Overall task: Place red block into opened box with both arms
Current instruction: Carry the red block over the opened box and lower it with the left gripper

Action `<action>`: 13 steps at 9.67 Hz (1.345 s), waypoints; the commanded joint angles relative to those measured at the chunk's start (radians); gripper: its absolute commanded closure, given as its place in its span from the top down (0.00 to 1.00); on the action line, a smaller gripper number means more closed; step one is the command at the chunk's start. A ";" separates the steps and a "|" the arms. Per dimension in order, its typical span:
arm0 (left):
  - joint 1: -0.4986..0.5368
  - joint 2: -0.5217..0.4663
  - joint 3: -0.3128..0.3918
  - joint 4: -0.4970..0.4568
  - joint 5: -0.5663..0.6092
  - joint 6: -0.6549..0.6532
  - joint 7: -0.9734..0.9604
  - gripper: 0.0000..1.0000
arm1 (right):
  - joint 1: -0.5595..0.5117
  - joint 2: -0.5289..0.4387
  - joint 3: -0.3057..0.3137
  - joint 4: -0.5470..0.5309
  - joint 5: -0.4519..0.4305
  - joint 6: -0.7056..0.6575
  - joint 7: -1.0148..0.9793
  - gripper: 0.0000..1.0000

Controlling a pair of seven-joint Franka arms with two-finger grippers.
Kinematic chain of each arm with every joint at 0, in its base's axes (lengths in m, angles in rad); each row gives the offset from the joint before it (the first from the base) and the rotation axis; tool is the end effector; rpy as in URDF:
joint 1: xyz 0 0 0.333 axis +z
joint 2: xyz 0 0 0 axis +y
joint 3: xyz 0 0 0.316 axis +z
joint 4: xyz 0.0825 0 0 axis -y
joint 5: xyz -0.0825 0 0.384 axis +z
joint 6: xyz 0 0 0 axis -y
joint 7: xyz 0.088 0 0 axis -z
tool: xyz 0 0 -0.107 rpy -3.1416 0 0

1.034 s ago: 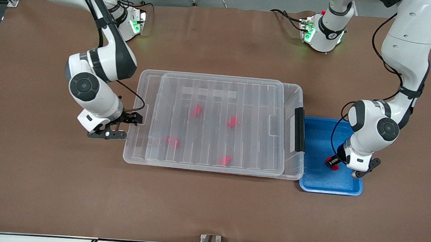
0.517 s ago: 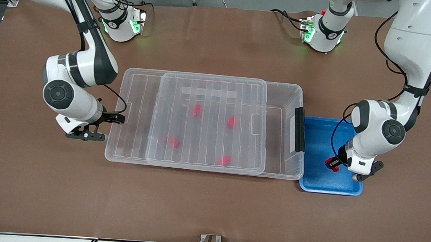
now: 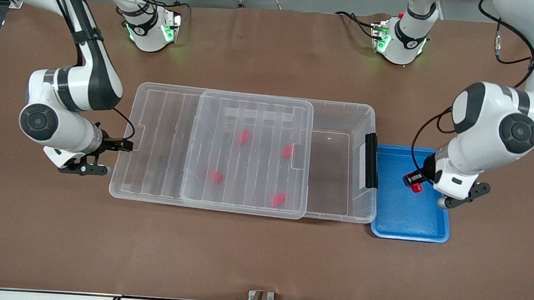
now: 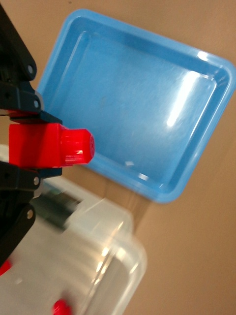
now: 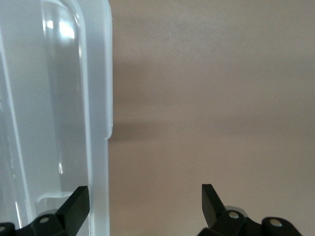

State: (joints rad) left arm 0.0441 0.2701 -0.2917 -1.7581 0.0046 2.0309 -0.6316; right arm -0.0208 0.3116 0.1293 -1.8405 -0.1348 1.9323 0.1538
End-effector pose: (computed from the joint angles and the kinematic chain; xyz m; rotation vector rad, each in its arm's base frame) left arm 0.6160 -0.1420 0.4198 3.0109 0.5986 -0.0280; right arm 0.6023 0.0521 0.3446 3.0181 0.0215 -0.3085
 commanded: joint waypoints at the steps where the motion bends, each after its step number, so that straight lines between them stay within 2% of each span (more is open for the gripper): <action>1: -0.006 0.018 -0.102 -0.020 0.002 -0.003 -0.136 0.00 | -0.031 -0.020 0.009 0.004 -0.025 -0.030 -0.048 1.00; 2: -0.016 0.043 -0.148 -0.023 0.005 0.017 -0.211 0.00 | -0.040 -0.020 0.009 0.007 -0.025 -0.032 -0.060 1.00; 3: -0.047 0.060 -0.159 -0.046 0.008 0.058 -0.252 0.00 | -0.044 -0.020 0.009 0.013 -0.025 -0.035 -0.063 1.00; 5: -0.140 0.105 -0.156 -0.118 0.027 0.200 -0.351 0.00 | -0.048 -0.020 0.003 0.018 -0.025 -0.038 -0.082 1.00; 6: -0.156 0.130 -0.156 -0.159 0.094 0.253 -0.376 0.01 | -0.047 -0.020 0.003 0.027 -0.025 -0.044 -0.079 1.00; 8: -0.150 0.173 -0.158 -0.227 0.153 0.334 -0.390 0.01 | -0.044 -0.020 0.004 0.151 0.006 -0.145 -0.015 1.00; 9: -0.151 0.202 -0.156 -0.250 0.155 0.388 -0.390 0.01 | -0.047 -0.031 0.003 0.237 0.053 -0.211 0.065 1.00; 11: -0.153 0.248 -0.156 -0.312 0.156 0.523 -0.390 0.04 | -0.048 -0.118 -0.025 0.322 0.075 -0.298 0.105 1.00; 13: -0.156 0.288 -0.156 -0.311 0.216 0.535 -0.390 0.14 | -0.068 -0.242 -0.046 0.325 0.078 -0.328 0.105 1.00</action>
State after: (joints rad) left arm -0.1141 0.5192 -0.4481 -2.0610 0.1743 2.5410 -1.0138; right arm -0.0645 0.1563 0.0879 -1.4854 -0.0779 1.6203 0.2426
